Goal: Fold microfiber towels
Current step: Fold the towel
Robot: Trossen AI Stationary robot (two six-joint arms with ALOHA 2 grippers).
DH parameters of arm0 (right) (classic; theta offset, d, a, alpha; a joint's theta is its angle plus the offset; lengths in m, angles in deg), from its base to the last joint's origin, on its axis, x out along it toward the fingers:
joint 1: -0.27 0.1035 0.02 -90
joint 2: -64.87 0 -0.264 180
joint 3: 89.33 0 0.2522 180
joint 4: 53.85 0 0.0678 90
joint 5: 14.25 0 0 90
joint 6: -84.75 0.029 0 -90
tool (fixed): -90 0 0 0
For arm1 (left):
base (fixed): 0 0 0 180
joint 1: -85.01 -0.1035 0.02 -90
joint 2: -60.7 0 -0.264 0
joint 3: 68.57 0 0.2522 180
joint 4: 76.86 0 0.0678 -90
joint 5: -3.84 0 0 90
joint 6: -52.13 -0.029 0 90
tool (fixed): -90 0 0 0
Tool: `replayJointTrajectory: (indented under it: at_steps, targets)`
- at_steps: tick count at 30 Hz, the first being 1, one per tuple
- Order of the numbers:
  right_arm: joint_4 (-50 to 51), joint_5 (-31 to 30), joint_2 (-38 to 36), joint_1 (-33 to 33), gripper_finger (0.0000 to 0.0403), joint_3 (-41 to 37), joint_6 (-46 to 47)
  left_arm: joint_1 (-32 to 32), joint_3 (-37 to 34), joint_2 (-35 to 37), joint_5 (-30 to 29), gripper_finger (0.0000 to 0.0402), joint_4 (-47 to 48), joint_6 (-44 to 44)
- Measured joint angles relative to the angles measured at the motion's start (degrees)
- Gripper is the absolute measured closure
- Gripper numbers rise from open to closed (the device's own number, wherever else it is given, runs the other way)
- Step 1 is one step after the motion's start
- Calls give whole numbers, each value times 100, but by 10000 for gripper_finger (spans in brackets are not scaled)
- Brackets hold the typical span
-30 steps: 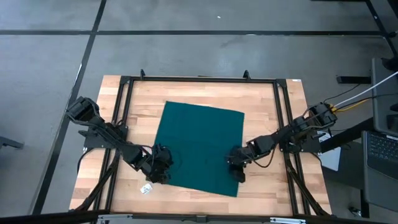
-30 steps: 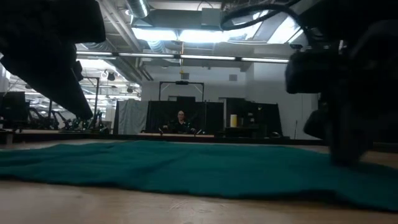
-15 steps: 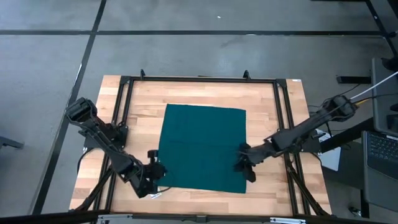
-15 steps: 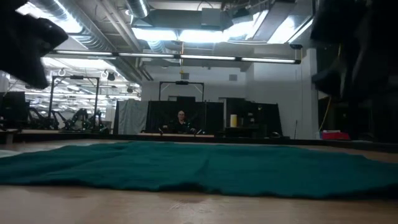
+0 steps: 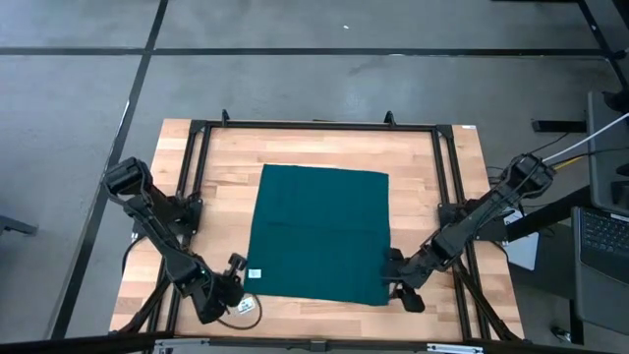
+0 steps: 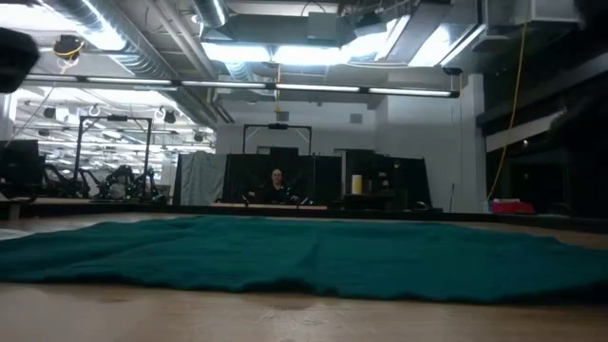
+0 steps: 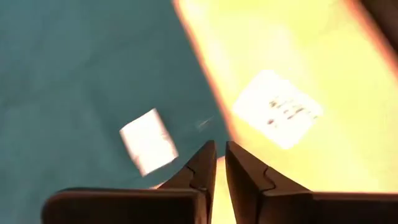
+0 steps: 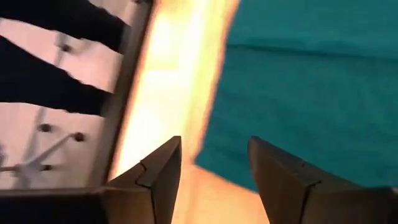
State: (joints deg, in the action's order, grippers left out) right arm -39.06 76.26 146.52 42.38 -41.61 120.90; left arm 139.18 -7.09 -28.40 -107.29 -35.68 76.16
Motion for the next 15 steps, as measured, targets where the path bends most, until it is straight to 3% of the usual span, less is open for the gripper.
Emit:
replayJointTrajectory:
  at_steps: [5,15]
  targets:
    - [-194,40,554,-99,201,0,21,124,-403,-2,14,340,-625,112]
    - [-399,53,695,42,188,7,223,-374,-1104,-12,-154,264,-1392,41]
